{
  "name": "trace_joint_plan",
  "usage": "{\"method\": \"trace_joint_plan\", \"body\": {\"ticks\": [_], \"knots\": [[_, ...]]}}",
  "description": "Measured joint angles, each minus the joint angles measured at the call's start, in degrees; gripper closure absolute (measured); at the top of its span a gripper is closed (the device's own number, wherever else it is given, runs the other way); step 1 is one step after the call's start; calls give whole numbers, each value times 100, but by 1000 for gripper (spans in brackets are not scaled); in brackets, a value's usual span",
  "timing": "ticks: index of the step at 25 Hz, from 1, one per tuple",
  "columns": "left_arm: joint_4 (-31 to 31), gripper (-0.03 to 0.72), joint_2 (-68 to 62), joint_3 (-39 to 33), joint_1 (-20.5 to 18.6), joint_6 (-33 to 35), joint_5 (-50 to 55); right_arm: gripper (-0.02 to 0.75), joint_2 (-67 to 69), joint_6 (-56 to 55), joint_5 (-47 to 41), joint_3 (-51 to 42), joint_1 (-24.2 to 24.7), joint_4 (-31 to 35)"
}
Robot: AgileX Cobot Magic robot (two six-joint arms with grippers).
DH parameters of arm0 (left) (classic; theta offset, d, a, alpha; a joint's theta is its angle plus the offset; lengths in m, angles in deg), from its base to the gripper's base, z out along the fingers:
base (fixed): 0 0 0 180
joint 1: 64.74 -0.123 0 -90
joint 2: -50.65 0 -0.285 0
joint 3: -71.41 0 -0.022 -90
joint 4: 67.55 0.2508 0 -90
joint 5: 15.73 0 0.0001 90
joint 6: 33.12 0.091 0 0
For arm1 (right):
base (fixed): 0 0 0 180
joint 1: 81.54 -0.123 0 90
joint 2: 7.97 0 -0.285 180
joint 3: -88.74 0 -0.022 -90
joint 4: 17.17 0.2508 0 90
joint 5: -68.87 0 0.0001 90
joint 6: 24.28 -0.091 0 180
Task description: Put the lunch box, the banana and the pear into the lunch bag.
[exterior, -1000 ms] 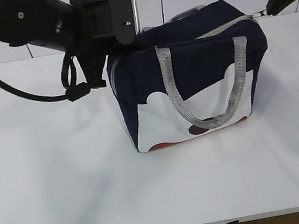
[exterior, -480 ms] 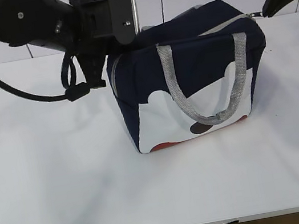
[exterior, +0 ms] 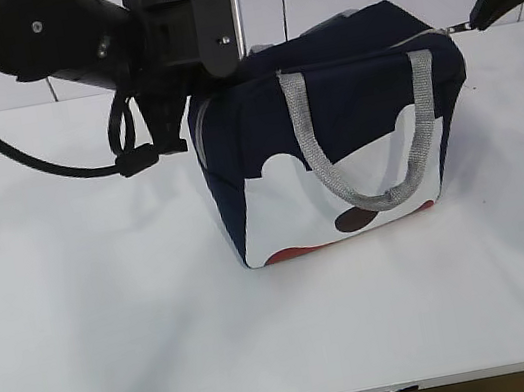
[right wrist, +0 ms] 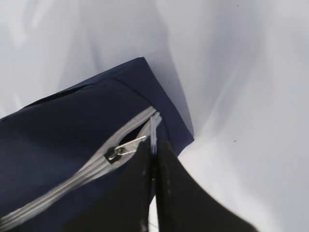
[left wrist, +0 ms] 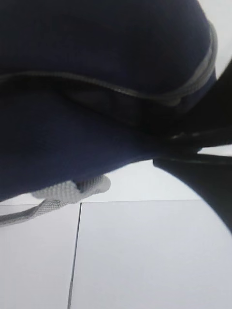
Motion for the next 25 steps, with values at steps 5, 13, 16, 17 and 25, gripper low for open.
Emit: {"method": "trace_joint_plan", "body": {"ticks": [5,13,16,17,25], "knots": [[157,693,0,0,0,0,-12,731,217,239,0,0,27,86],[520,693,0,0,0,0,-15,731,444,829,18,13,63,399],[539,691,0,0,-48,0,-24,731,444,1051,18,13,63,557],[539,682,0,0,-73,0,-24,731,444,1089,18,13,63,570],[-103,258,378,0,-107,0,-24,731,444,1202,23,13,63,651]]}}
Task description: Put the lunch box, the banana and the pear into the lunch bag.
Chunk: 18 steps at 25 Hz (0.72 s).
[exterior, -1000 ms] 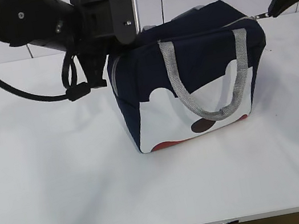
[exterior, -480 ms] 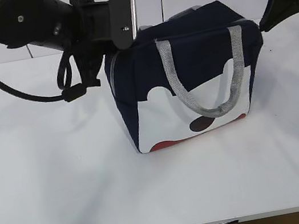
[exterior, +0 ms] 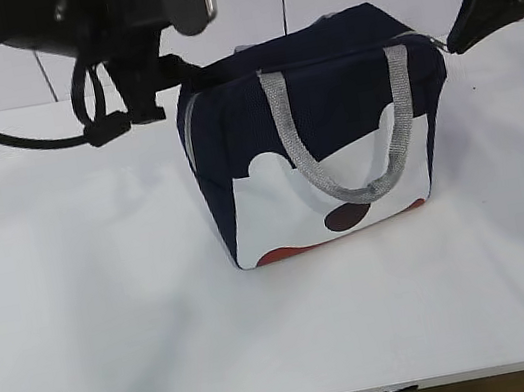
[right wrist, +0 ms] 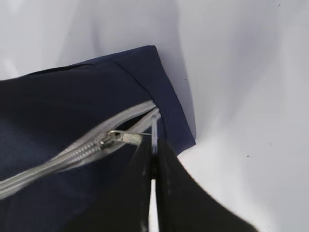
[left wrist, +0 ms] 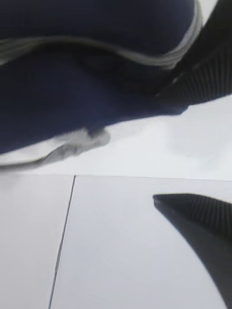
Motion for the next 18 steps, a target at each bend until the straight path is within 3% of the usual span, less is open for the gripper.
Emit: {"method": "trace_joint_plan", "body": {"ticks": [2,7,14,18], "knots": [[-508,218,172,0,0,0,0,731,0,52,0,0,0,38],[-1951,198,539,210,0,0,360,731,0,135,9,0,0,79],[-3426,195,335,1501,227,262,2038,731,0,222,9,0,0,79],[-3858,195,-241,2359,359,391,3137,731,0,285,9,0,0,91]]}}
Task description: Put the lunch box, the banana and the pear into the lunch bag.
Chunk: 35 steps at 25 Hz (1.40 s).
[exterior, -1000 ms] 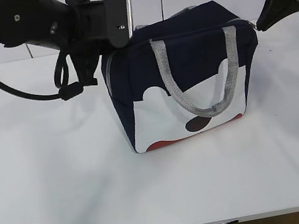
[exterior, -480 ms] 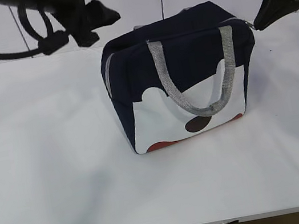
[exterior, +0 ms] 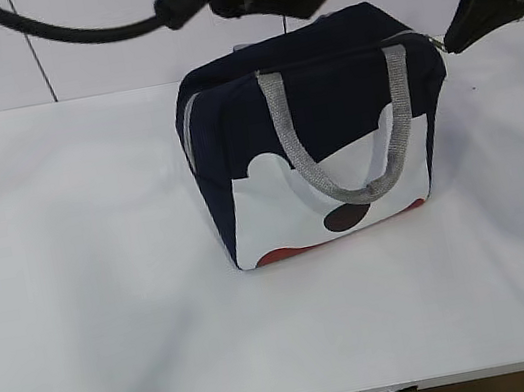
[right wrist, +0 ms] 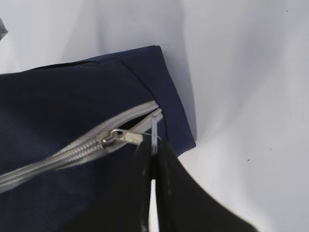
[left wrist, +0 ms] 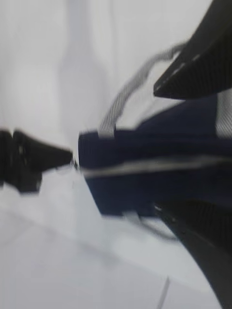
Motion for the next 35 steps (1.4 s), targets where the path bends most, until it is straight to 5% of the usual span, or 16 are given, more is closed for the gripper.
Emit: {"method": "trace_joint_plan", "body": {"ticks": [11,19,22,28,35], "knots": [[-283,195,-1318,1217,286,36,603,731,0,89,0,0,0,164],[-350,213,-1819,1311,363,36,483,731,0,130,0,0,4,211],[-263,313,-1858,1321,363,36,449,731,0,130,0,0,4,223],[395,664,-1858,1334,363,45,339,731,0,134,0,0,4,223],[1120,697,-1858,1334,363,-124,339,731,0,134,0,0,4,223]]}}
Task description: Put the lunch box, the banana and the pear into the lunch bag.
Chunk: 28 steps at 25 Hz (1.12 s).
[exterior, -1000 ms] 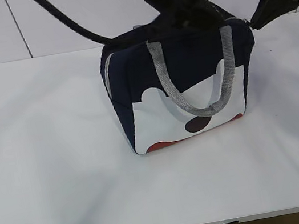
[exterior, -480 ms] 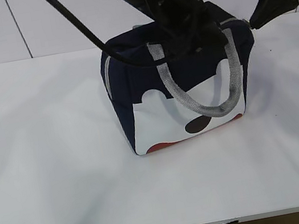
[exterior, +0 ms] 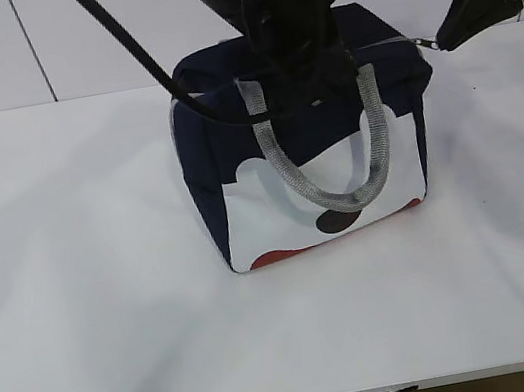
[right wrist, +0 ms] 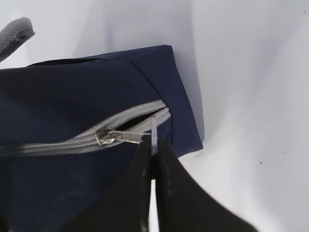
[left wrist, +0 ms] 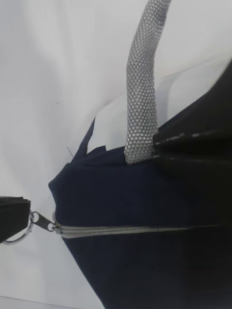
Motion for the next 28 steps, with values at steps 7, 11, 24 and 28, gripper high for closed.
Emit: {"method": "trace_joint_plan", "body": {"ticks": [7,11,24,28], "knots": [[575,697,179,0,0,-327,148,731,124,-362,0,0,0,44],[754,697,316,0,0,-401,308,731,271,-478,0,0,0,149],[1084,697,354,0,-11,-691,343,731,772,-260,0,0,0,545],[1156,697,357,0,-11,-767,343,731,942,-101,4,0,0,629]]}}
